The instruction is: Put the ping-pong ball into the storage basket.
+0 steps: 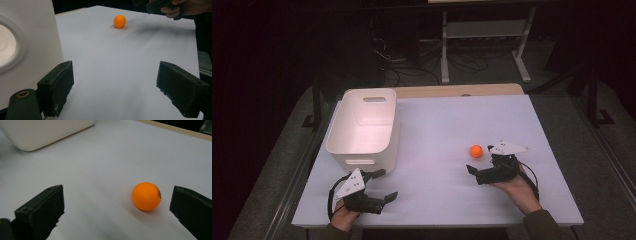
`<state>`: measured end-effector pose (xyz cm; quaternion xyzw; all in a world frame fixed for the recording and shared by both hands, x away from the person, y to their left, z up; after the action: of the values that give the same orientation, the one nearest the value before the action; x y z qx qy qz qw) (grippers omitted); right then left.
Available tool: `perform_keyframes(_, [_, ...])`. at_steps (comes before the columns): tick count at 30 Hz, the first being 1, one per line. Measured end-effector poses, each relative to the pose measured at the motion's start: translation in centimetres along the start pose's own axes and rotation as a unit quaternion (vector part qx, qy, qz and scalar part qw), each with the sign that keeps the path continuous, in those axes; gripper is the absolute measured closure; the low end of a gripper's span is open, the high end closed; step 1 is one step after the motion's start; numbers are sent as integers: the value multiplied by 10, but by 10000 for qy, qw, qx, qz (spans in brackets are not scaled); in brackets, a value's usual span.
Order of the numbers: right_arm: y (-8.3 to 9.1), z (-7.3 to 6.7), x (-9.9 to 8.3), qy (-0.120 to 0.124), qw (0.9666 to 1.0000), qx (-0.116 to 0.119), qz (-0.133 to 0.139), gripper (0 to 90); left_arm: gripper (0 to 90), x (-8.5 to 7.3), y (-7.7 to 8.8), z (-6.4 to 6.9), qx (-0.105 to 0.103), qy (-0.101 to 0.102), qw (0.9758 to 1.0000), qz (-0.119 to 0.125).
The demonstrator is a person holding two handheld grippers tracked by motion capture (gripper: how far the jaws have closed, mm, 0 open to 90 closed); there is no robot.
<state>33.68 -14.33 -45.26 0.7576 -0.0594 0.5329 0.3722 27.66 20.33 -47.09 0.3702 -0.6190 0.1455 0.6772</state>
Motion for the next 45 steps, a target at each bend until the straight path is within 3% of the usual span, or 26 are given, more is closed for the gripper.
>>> perform_keyframes(45, [-12,19,20,-47,9999,-72,114,0,141,0,0,0,9,8,10000,13])
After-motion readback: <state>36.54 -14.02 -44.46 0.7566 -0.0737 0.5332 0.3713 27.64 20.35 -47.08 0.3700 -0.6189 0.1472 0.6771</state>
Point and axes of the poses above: each handheld gripper's, and its own axes: y roughly backward along the jaws, x roughly out of its top, z roughly to its right, the point moved 6 cm from there along -y, roughly forward along the jaws, and after that the axes turned 12 degrees about x, right-handed, at the moved point
